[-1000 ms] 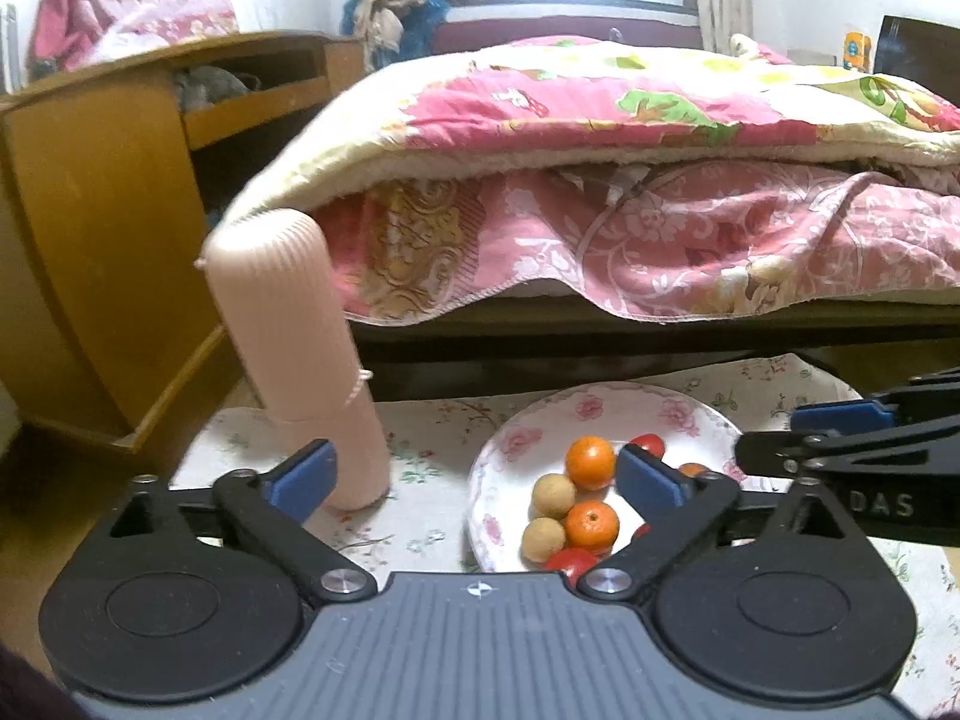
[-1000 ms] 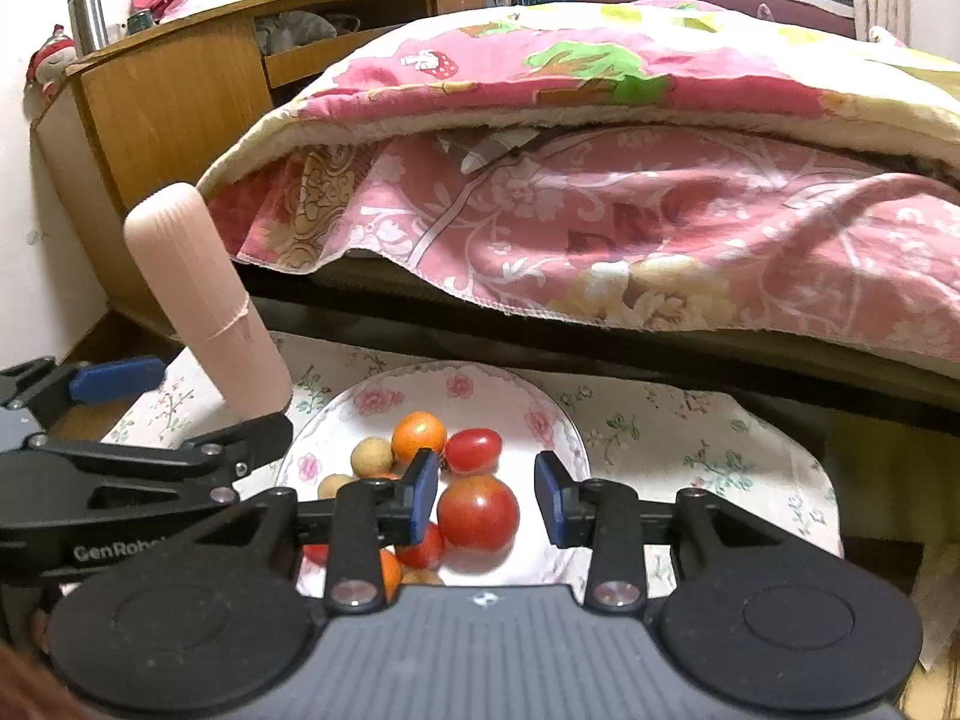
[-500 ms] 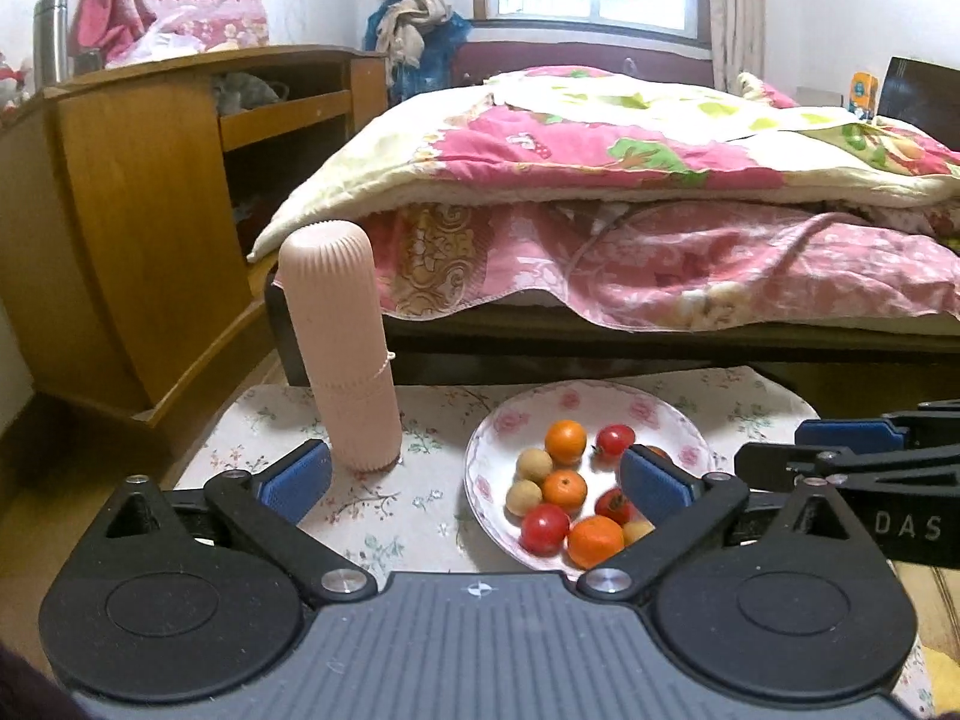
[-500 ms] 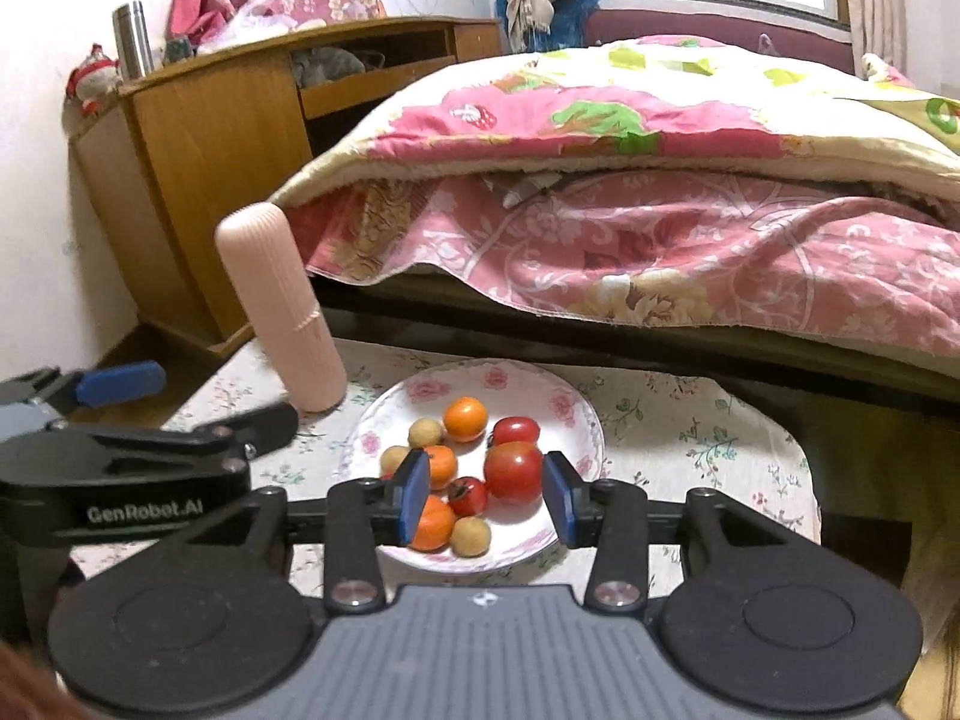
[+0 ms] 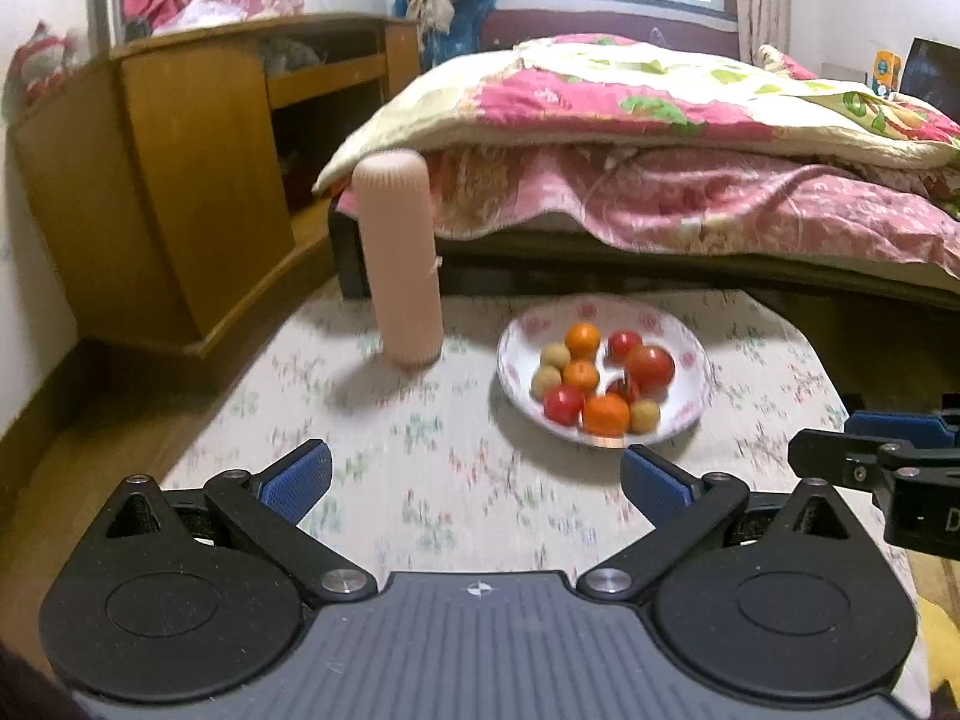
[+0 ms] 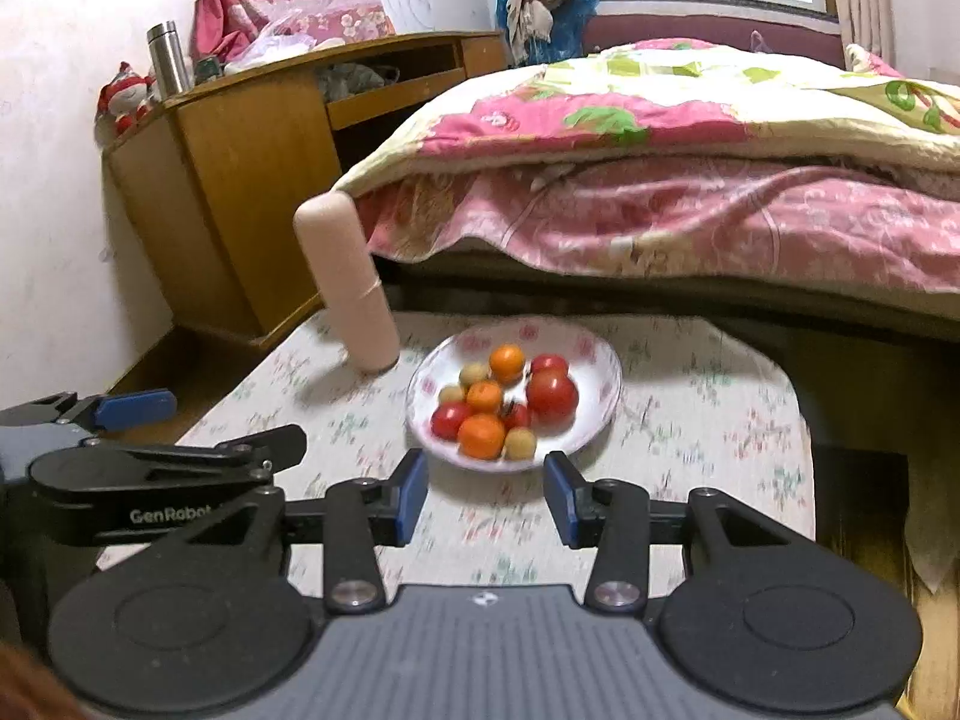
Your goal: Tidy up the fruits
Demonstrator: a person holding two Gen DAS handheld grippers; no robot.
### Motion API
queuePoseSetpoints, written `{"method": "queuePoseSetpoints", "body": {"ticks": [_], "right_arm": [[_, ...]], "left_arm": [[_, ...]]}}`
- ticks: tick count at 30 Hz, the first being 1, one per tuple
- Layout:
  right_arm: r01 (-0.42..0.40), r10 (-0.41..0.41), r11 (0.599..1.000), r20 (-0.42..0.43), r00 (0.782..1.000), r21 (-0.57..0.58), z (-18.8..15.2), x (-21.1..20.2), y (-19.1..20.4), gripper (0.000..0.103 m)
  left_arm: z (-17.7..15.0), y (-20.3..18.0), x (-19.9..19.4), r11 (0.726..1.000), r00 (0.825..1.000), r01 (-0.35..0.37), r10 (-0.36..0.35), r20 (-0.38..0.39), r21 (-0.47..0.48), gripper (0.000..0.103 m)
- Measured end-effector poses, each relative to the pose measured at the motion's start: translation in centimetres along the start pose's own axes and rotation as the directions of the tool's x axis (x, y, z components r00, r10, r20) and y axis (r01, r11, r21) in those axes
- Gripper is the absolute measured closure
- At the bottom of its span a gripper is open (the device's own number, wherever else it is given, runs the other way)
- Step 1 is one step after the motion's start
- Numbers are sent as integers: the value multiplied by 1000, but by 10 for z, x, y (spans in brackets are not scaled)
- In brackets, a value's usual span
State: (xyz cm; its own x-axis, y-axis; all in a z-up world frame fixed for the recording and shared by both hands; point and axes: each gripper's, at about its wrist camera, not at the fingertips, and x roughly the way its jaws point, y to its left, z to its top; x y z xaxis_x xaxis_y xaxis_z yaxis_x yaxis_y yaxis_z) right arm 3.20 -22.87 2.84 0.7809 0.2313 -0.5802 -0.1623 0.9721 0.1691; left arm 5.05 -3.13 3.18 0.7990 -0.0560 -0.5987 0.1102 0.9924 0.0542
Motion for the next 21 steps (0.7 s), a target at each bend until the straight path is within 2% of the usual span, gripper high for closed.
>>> {"method": "queuePoseSetpoints", "body": {"ticks": [3, 7, 18, 21], "right_arm": [[-7, 8, 1000, -20, 1000, 28, -14, -10, 2, 45], [13, -11, 999, -57, 998, 32, -33, -17, 7, 39], [32, -29, 999, -135, 990, 24, -69, -27, 19, 39], [30, -26, 999, -150, 988, 27, -73, -27, 21, 39]], "left_arm": [[-12, -1, -8, 1000, 1000, -6, 6, -17, 12, 0], [-28, -5, -15, 999, 998, -23, 25, -52, 38, 0], [-61, -1, -26, 1000, 988, -26, 24, -152, -9, 0], [-65, -3, -27, 1000, 984, -8, 7, -181, -5, 0]]}}
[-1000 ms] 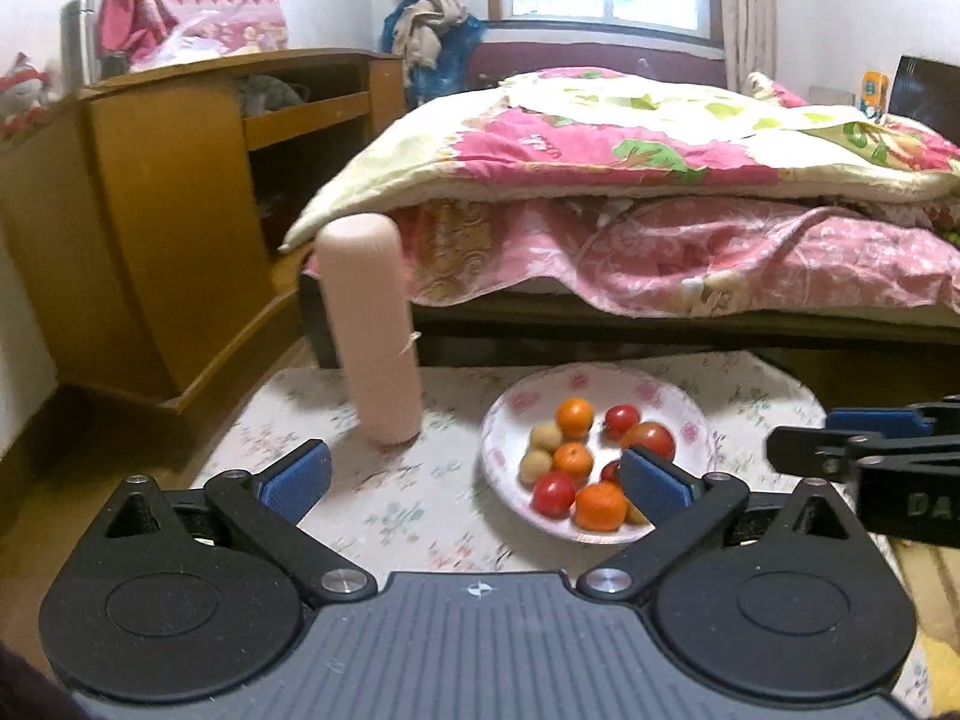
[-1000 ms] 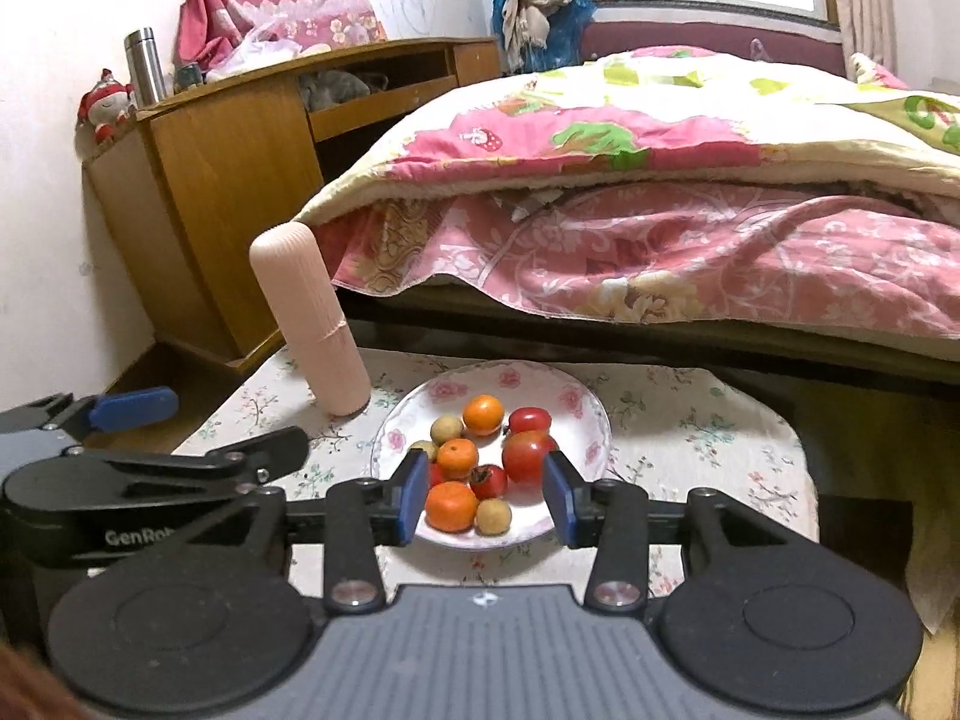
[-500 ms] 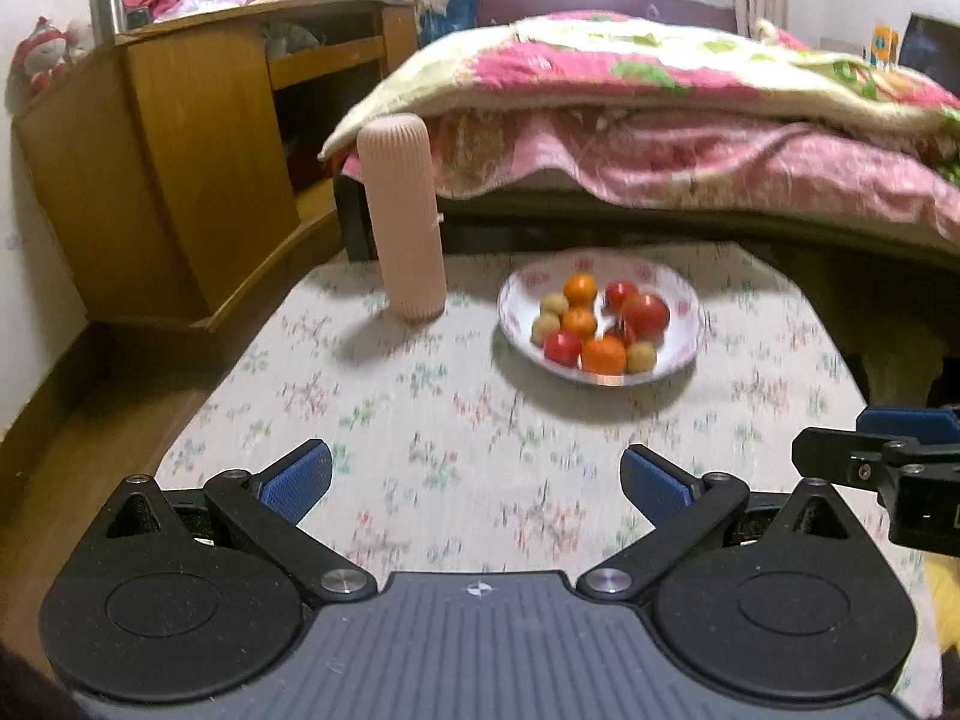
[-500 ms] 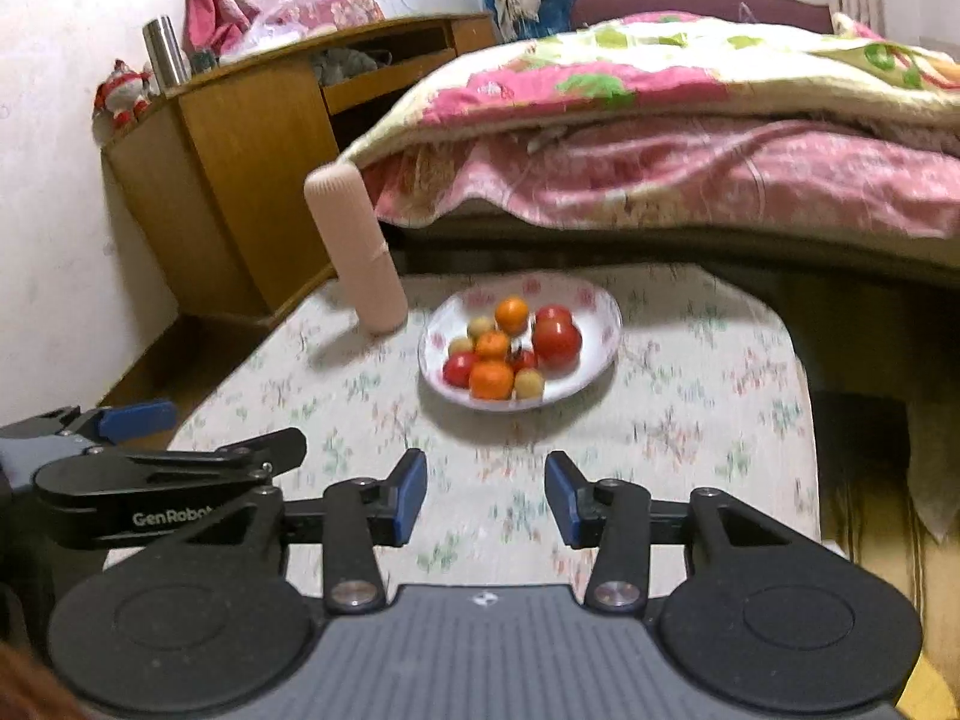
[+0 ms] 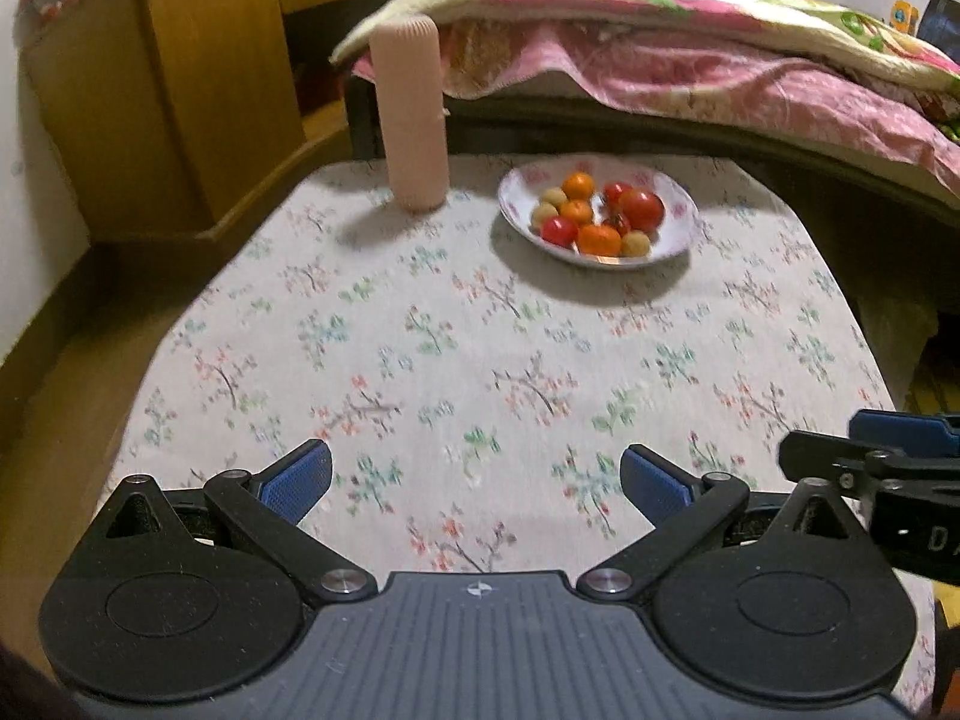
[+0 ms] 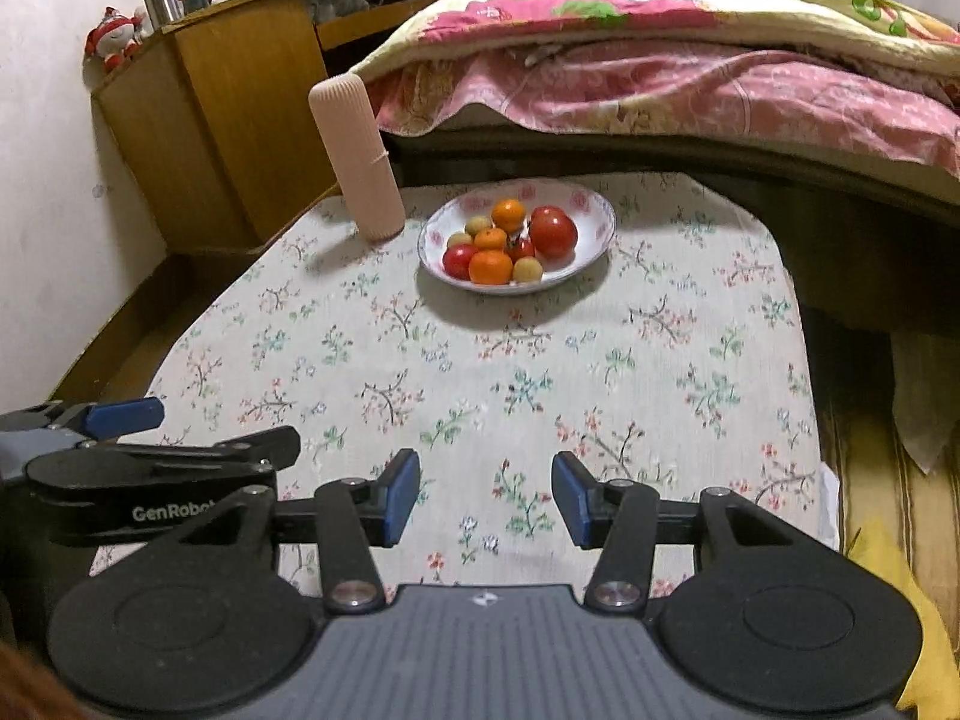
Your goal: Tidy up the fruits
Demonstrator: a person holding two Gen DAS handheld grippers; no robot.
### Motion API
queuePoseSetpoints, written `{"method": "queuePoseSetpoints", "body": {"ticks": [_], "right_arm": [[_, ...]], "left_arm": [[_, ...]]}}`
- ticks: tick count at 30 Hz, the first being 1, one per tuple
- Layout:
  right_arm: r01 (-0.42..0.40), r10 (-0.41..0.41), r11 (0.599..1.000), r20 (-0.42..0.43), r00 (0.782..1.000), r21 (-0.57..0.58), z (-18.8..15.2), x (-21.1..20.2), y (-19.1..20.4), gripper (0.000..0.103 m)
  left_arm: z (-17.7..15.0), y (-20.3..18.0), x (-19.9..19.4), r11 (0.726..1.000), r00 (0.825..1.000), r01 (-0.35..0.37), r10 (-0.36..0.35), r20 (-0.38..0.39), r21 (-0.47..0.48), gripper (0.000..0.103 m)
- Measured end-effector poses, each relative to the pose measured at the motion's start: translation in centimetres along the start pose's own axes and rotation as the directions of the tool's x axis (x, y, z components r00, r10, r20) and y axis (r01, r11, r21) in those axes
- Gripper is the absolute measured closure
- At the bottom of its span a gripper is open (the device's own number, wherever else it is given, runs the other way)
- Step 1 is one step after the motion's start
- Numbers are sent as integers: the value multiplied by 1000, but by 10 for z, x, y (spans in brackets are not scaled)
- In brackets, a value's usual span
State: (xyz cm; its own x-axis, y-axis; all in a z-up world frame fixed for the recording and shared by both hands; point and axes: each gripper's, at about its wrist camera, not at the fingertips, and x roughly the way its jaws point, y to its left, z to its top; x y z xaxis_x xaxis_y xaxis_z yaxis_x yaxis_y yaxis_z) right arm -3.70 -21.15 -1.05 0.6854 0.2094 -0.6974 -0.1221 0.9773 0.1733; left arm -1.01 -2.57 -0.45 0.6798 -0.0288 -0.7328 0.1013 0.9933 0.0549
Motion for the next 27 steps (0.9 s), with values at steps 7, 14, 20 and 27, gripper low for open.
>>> {"method": "queuePoseSetpoints", "body": {"ticks": [7, 14, 20, 27], "right_arm": [[14, -15, 1000, -31, 999, -25, -13, 0, 9, 39], [9, -10, 1000, -54, 998, -24, -22, 0, 14, 39], [6, -7, 1000, -60, 998, -20, -24, 0, 15, 39], [7, -8, 1000, -68, 998, -18, -25, 1, 15, 39]], "left_arm": [[-10, -2, -2, 1000, 1000, -5, 5, -25, -2, 0], [-17, 2, -4, 1000, 999, -7, 6, -46, -25, 0], [-20, 4, -4, 999, 999, -9, 7, -53, -36, 0], [-21, 3, -4, 999, 998, -13, 11, -56, -34, 0]]}}
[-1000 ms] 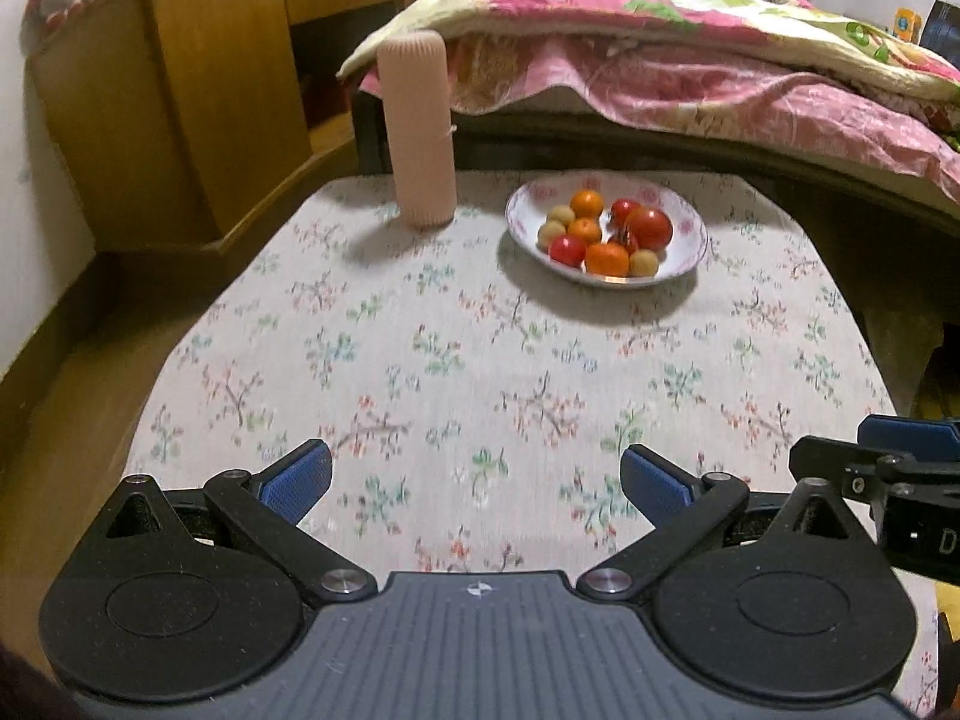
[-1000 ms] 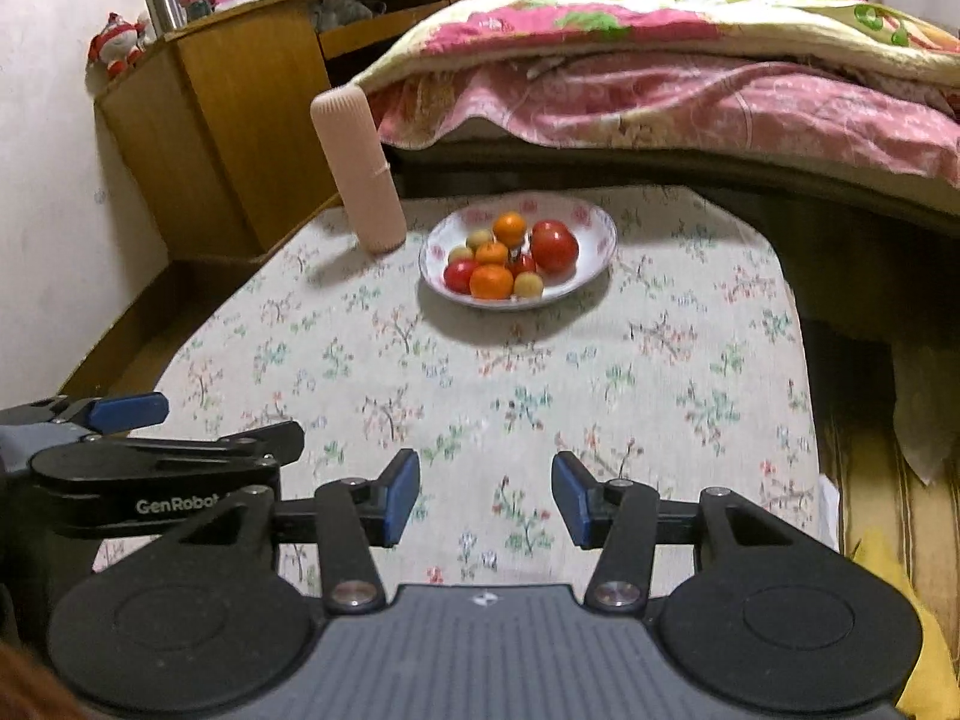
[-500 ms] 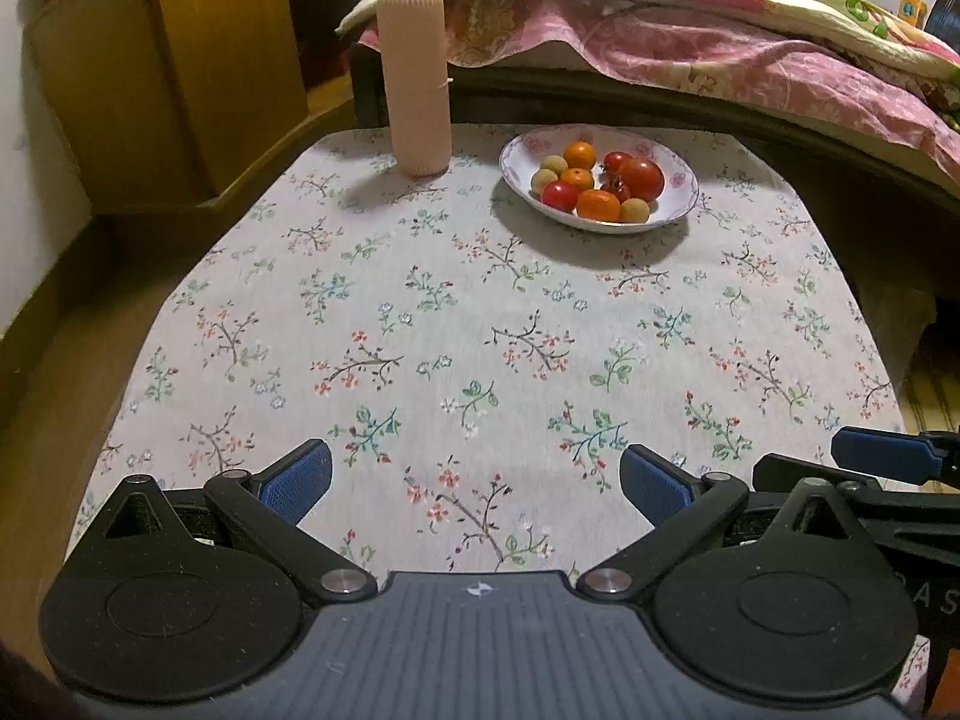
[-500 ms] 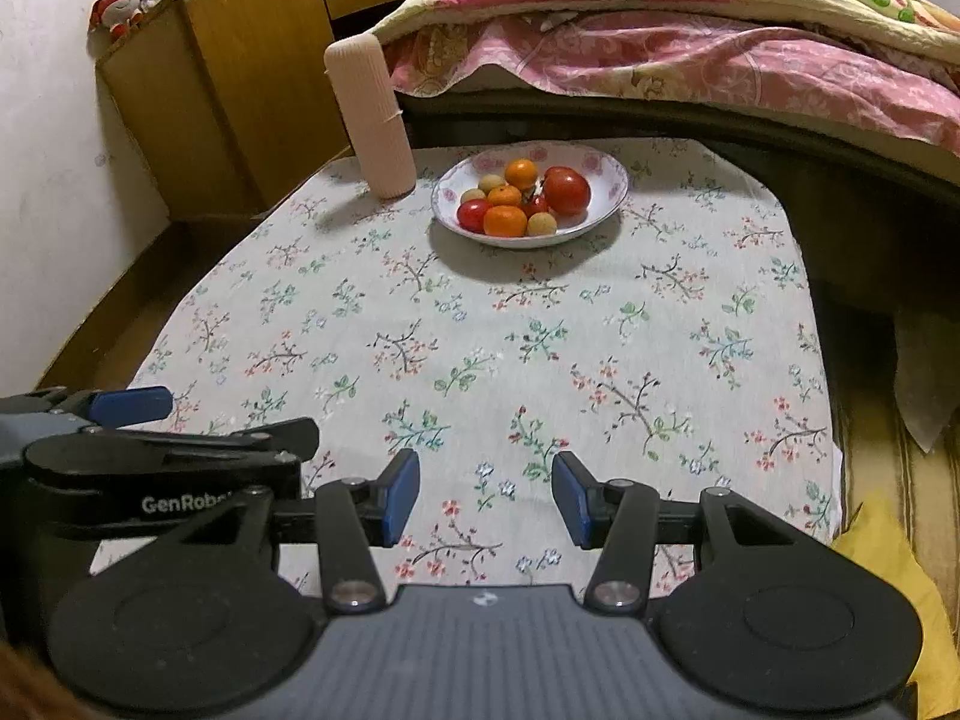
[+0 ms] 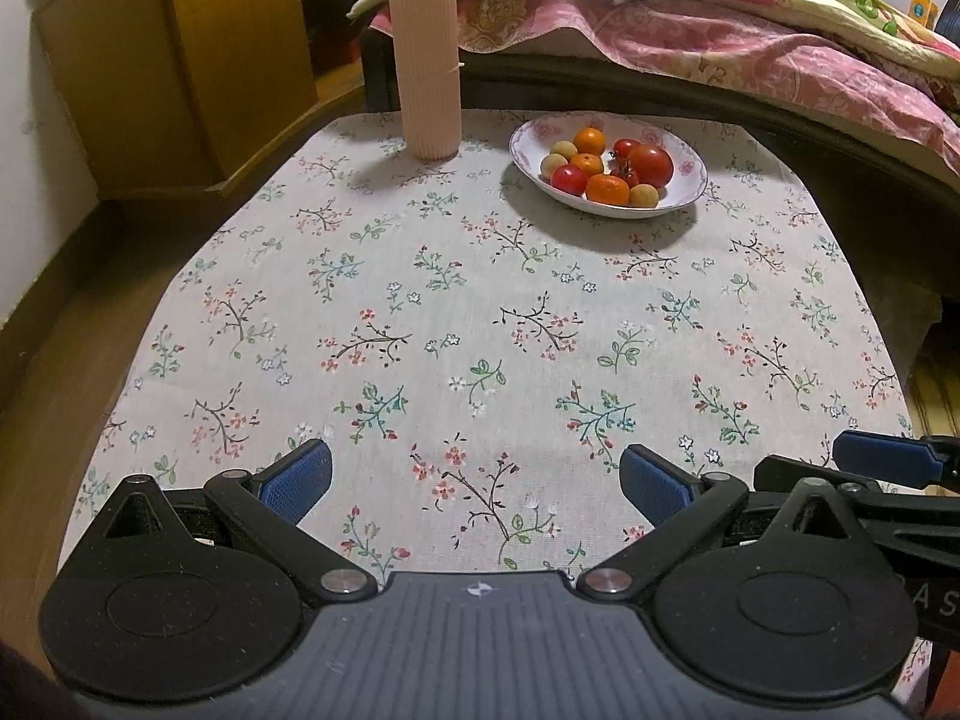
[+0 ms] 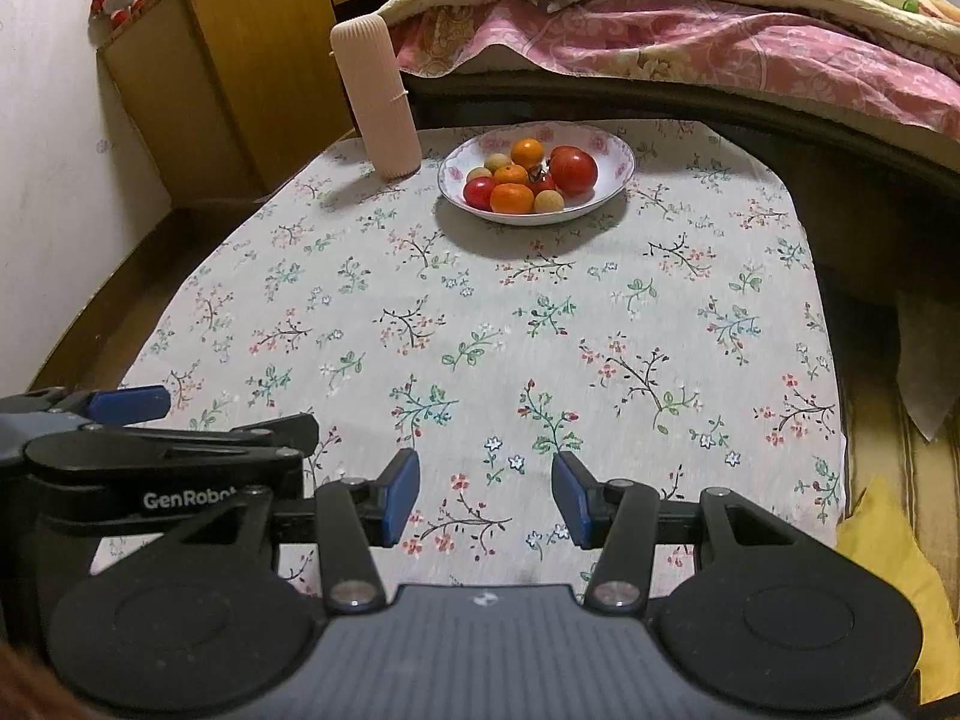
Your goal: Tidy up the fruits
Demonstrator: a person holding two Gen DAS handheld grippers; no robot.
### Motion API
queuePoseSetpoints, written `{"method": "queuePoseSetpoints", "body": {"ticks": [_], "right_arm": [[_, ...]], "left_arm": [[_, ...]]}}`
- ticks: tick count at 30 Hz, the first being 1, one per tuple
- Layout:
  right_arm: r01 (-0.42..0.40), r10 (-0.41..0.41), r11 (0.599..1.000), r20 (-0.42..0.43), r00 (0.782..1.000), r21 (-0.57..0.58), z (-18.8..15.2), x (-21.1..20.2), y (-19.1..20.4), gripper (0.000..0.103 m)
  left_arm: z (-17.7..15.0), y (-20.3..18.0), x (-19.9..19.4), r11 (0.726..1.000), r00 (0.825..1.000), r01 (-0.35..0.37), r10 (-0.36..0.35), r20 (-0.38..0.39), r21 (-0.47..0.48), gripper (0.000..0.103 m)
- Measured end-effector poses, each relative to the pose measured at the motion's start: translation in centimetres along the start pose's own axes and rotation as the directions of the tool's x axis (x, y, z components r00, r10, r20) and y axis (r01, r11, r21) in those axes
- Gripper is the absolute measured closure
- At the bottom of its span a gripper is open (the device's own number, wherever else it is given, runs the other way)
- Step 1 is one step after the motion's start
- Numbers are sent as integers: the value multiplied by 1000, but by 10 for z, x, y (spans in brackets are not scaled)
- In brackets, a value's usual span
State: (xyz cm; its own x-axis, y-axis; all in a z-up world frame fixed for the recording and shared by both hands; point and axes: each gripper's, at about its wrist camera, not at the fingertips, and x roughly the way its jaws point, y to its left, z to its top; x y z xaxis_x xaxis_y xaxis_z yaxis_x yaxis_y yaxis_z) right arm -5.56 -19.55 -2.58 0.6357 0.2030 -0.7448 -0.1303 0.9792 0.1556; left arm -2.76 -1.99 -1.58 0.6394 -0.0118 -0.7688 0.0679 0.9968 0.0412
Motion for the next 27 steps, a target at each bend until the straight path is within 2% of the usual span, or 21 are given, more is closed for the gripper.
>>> {"method": "queuePoseSetpoints", "body": {"ticks": [27], "right_arm": [[8, -8, 1000, -3, 1000, -1, -1, 1, 2, 39]], "left_arm": [[-2, -1, -1, 1000, 1000, -18, 18, 11, 14, 0]]}}
